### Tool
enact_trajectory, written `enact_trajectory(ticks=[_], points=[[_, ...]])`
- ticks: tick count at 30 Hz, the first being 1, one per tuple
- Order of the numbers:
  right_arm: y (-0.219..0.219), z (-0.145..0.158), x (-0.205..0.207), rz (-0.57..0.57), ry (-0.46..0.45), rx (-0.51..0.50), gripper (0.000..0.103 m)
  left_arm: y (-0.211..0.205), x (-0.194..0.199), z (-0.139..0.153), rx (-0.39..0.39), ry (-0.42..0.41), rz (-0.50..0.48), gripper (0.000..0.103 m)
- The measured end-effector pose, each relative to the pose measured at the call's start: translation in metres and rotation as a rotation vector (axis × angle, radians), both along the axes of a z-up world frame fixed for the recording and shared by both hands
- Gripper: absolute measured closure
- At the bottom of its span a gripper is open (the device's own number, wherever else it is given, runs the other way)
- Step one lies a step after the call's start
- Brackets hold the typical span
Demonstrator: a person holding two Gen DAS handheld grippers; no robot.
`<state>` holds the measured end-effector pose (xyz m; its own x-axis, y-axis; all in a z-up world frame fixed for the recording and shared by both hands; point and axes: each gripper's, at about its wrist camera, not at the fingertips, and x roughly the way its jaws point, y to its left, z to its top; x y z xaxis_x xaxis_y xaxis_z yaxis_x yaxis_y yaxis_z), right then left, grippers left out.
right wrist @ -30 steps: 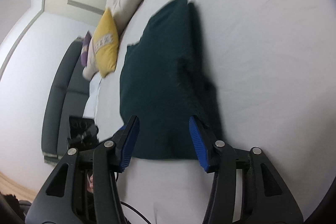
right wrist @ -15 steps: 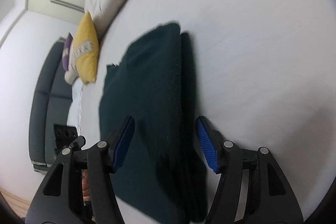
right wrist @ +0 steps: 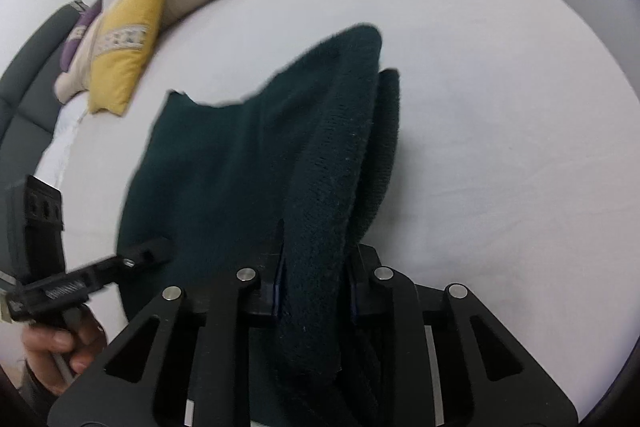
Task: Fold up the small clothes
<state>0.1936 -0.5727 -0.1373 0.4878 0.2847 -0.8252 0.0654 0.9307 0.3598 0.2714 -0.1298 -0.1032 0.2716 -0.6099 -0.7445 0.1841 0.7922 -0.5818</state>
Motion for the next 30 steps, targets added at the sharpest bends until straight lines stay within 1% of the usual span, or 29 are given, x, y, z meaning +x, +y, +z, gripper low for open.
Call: enact_trajectory(ticks=[3,6,8,11,13,15,17,19,21,23,25,27,30], points=[[0.025,0.032,-0.023,0.036,-0.036,-0.011,0.083,0.026,-0.024,0.025,0.012,-0.055,-0.006,0.067],[0.053,0.057,-0.047,0.072,-0.065,0.028,0.083,0.058,-0.051,0.049,0.029,-0.093,-0.010,0.067],[0.079,0.071,-0.063,0.100,-0.077,0.034,0.083,0.082,-0.074,0.063,0.057,-0.129,-0.014,0.066],[0.119,0.084,-0.092,0.152,-0.100,0.032,0.083,0.120,-0.110,0.077,0.107,-0.175,-0.011,0.066],[0.149,0.087,-0.110,0.184,-0.106,0.039,0.083,0.144,-0.130,0.078,0.131,-0.185,-0.002,0.066],[0.178,0.085,-0.128,0.225,-0.101,0.049,0.083,0.167,-0.146,0.072,0.145,-0.179,0.010,0.066],[0.198,0.079,-0.147,0.249,-0.098,0.053,0.083,0.184,-0.157,0.064,0.144,-0.162,0.026,0.066],[0.216,0.068,-0.158,0.263,-0.087,0.059,0.083,0.189,-0.161,0.055,0.138,-0.142,0.043,0.066],[0.227,0.055,-0.168,0.273,-0.075,0.065,0.083,0.202,-0.172,0.046,0.150,-0.139,0.048,0.066],[0.242,0.037,-0.167,0.276,-0.052,0.080,0.083,0.209,-0.178,0.034,0.156,-0.128,0.055,0.065],[0.245,0.019,-0.170,0.270,-0.029,0.085,0.083,0.216,-0.178,0.016,0.144,-0.102,0.066,0.065],[0.237,0.001,-0.170,0.262,-0.011,0.084,0.083,0.217,-0.175,-0.001,0.158,-0.082,0.077,0.065],[0.238,-0.026,-0.166,0.241,0.021,0.054,0.083,0.218,-0.172,-0.017,0.171,-0.075,0.087,0.059]])
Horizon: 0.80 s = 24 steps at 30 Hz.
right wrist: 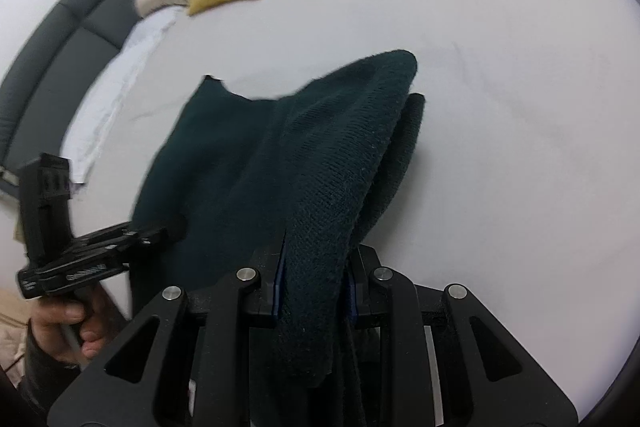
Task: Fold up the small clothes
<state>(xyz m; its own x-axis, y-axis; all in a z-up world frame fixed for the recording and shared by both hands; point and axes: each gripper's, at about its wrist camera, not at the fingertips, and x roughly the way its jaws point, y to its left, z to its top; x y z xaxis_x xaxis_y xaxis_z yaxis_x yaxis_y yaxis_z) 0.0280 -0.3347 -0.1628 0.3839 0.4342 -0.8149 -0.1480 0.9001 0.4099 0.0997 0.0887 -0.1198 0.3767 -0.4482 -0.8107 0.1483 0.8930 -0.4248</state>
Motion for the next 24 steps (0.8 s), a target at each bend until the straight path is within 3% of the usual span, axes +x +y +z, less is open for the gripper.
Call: enact_trajectory(ticks=[5,14,18,24], points=[[-0.022,-0.040,0.006,-0.039,0.059,0.134,0.080,0.004,0.005,-0.013,-0.030,0.005,-0.007,0.044],[-0.055,-0.068,0.014,-0.028,0.052,0.339,0.076,0.025,0.004,-0.028,-0.164,0.010,0.024,0.041],[-0.065,-0.050,-0.003,-0.089,0.011,0.251,0.061,0.034,-0.004,-0.019,-0.158,0.007,0.057,0.041],[-0.109,-0.025,-0.026,-0.282,-0.013,0.150,0.057,0.063,-0.027,0.012,-0.103,-0.088,0.213,0.043]])
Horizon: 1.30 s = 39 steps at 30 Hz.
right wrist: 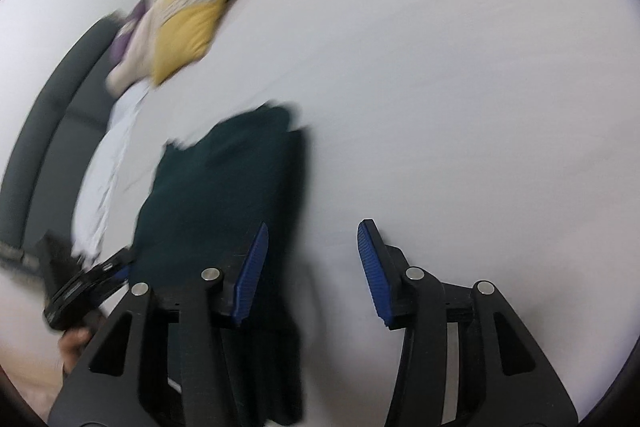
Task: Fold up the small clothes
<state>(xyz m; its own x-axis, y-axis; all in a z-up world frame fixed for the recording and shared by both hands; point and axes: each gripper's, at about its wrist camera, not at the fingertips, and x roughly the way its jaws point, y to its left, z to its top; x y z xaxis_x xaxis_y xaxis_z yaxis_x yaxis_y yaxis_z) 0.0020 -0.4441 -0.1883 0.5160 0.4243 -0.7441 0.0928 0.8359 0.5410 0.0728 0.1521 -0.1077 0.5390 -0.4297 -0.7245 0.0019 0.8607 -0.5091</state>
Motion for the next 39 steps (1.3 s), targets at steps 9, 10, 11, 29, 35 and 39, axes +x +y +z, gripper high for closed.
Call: enact_trajectory(ticks=[9,10,11,29,35,39], points=[[-0.001,0.035,-0.041,0.170,-0.124,0.309,0.057,-0.041,-0.010,0.030,-0.223,-0.100,-0.168,0.040],[0.006,0.035,-0.040,0.196,-0.126,0.335,0.057,-0.046,-0.010,0.025,-0.230,-0.089,-0.176,0.040],[0.014,0.035,-0.039,0.223,-0.127,0.350,0.057,-0.052,-0.009,0.018,-0.224,-0.068,-0.183,0.040],[0.021,-0.087,-0.031,0.212,0.045,0.608,0.103,-0.056,-0.010,-0.030,-0.372,0.024,-0.222,0.040],[0.021,-0.088,-0.037,0.210,0.012,0.603,0.099,-0.034,-0.004,-0.053,-0.517,0.058,-0.194,0.064],[0.003,-0.077,-0.051,0.189,-0.007,0.579,0.096,-0.029,-0.012,-0.052,-0.530,0.062,-0.176,0.063]])
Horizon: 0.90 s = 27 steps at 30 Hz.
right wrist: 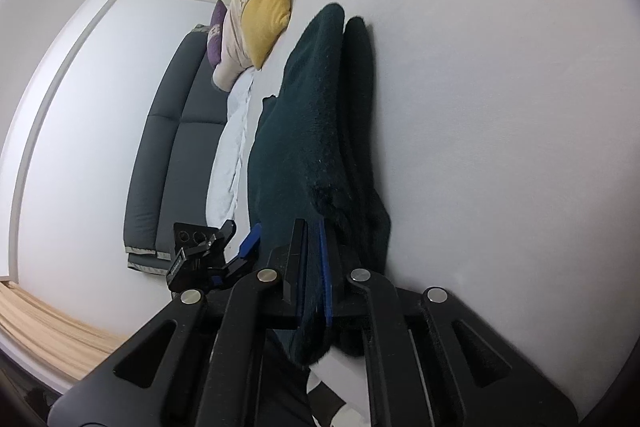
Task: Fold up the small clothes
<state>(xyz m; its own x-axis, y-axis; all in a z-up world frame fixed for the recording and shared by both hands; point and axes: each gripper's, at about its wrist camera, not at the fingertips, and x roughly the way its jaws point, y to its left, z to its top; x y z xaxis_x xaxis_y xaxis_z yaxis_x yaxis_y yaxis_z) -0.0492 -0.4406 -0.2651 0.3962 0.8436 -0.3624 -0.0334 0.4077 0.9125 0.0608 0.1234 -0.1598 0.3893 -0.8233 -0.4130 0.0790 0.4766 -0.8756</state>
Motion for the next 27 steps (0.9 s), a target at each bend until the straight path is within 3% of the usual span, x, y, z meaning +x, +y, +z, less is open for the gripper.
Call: enact_trajectory(ticks=[1,3,5,7,11,13,16,18,21,25,27], points=[[-0.006,0.005,-0.004,-0.009,-0.007,-0.011,0.093,-0.001,-0.003,0.005,0.017,-0.009,0.003,0.057],[-0.017,0.019,-0.015,-0.057,-0.017,-0.072,0.061,0.000,-0.011,0.019,0.045,-0.039,0.019,0.040],[-0.031,0.031,-0.026,-0.105,-0.039,-0.084,0.058,0.004,-0.020,0.037,0.094,-0.081,0.060,0.021],[-0.043,0.049,-0.036,-0.151,-0.073,-0.139,0.056,0.009,-0.031,0.058,0.182,-0.124,0.122,0.010],[-0.047,0.095,-0.054,-0.235,-0.167,-0.302,0.052,0.004,-0.055,0.104,0.366,-0.245,0.209,0.003],[-0.042,0.120,-0.059,-0.263,-0.217,-0.366,0.050,-0.010,-0.070,0.133,0.549,-0.348,0.270,0.000],[-0.021,0.167,-0.071,-0.326,-0.327,-0.525,0.028,-0.037,-0.097,0.171,0.819,-0.510,0.393,0.000],[-0.005,0.199,-0.086,-0.399,-0.425,-0.624,0.010,-0.045,-0.111,0.189,0.877,-0.592,0.452,0.000],[0.014,0.241,-0.102,-0.479,-0.570,-0.732,0.000,-0.052,-0.131,0.217,0.880,-0.668,0.528,0.000],[0.037,0.274,-0.127,-0.568,-0.687,-0.909,0.000,-0.053,-0.144,0.240,0.933,-0.701,0.561,0.000],[0.048,0.285,-0.132,-0.570,-0.731,-0.944,0.000,-0.062,-0.148,0.247,0.983,-0.722,0.592,0.000]])
